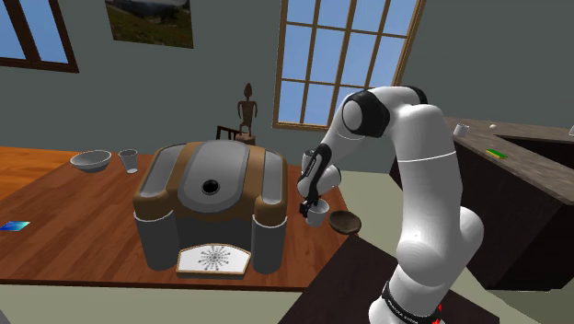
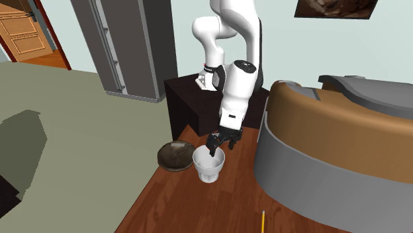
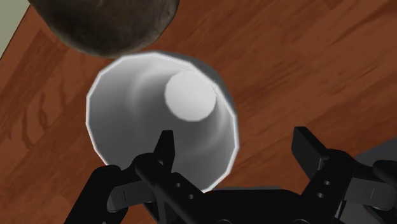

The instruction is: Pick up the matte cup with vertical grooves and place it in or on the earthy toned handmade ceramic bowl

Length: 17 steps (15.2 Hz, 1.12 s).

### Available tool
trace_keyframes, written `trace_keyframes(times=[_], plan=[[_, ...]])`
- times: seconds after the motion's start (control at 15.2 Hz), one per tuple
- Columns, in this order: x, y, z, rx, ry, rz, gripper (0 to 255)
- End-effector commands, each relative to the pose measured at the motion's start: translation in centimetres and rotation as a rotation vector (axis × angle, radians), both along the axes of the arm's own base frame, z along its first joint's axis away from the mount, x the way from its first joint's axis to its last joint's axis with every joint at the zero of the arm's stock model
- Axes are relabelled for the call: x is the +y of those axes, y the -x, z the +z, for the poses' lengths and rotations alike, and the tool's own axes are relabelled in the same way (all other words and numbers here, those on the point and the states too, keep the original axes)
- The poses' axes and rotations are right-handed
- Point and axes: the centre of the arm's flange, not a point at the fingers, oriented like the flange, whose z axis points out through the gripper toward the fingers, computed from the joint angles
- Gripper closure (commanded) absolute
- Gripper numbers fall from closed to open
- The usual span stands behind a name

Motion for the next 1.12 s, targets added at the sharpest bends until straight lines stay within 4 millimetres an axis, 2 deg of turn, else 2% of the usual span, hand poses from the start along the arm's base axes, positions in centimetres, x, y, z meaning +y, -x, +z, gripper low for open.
trace_keyframes(times=[0.0, 0.13, 0.66, 0.73, 1.06], plan=[[-0.19, -0.01, -0.96, 0.000, 0.000, 0.000, 0], [-0.34, 0.01, -1.78, 0.000, 0.000, 0.000, 0], [-0.34, 0.01, -1.78, 0.000, 0.000, 0.000, 0], [-0.34, 0.01, -1.78, 0.000, 0.000, 0.000, 255], [-0.34, 0.01, -1.78, 0.000, 0.000, 0.000, 255]])
